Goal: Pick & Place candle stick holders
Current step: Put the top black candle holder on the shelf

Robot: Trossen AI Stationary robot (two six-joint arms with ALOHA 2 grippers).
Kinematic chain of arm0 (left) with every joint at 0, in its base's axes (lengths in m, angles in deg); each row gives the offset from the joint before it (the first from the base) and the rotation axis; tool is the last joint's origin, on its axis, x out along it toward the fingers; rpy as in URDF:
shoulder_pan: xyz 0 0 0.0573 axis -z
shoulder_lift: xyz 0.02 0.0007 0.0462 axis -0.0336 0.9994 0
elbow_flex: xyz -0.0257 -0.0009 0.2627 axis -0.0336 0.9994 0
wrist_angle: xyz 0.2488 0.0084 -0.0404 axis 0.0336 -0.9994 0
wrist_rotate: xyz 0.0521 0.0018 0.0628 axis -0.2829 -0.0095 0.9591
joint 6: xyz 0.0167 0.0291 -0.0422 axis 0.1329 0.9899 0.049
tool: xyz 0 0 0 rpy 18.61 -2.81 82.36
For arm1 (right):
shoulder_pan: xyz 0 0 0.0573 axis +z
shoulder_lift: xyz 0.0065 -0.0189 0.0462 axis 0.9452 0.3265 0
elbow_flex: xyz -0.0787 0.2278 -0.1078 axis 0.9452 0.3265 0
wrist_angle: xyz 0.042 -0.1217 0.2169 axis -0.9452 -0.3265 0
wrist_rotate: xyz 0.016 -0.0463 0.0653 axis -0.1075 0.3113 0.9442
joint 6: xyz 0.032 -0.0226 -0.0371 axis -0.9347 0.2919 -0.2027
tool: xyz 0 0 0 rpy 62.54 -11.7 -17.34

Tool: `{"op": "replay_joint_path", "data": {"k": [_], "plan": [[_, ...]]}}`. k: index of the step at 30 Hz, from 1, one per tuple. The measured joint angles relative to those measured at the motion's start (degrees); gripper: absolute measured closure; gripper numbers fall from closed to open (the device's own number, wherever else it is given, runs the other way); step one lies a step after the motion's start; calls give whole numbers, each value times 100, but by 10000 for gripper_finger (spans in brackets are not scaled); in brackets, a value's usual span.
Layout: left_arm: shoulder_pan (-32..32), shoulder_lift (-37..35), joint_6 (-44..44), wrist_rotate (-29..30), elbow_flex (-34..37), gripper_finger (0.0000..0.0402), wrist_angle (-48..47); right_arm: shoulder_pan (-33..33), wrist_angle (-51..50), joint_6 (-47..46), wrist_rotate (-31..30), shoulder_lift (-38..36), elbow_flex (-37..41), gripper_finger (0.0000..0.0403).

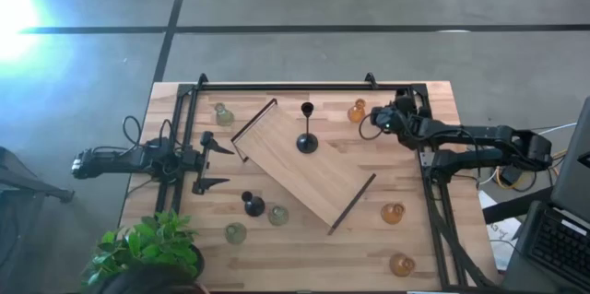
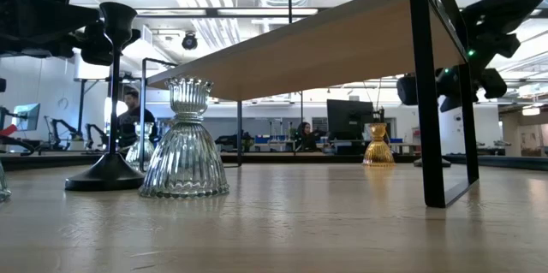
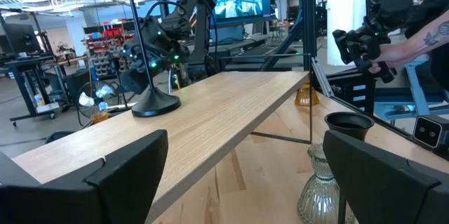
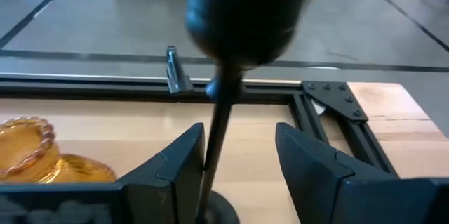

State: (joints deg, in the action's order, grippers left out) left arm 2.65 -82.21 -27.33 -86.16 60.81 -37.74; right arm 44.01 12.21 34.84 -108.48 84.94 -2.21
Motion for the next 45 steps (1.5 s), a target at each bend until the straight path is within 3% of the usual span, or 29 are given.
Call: {"op": "replay_joint_path", "data": {"k": [4,10,18,24,30,35,40,45], "plan": [[-2,0,0,0,0,19,0,-70,5,2,0,0,2,276],[-2,0,0,0,0,19,0,-72,17,10,-8,0,4,382],[-1,0,0,0,0,19,0,-74,-7,49,136,-8,-119,392],[-2,-1,0,0,0,19,0,-70,-282,1284,515,-314,-866,393],[0,0,0,0,0,19,0,47,-1447,1782,1364,-1032,-2047,394],[-2,0,0,0,0,19,0,320,-2395,1955,2893,-1576,-3067,394],[-1,0,0,0,0,19,0,1045,-2431,2554,3718,-1733,-3884,394],[-2,0,0,0,0,19,0,1929,-2455,2742,4182,-1380,-4292,394]]}}
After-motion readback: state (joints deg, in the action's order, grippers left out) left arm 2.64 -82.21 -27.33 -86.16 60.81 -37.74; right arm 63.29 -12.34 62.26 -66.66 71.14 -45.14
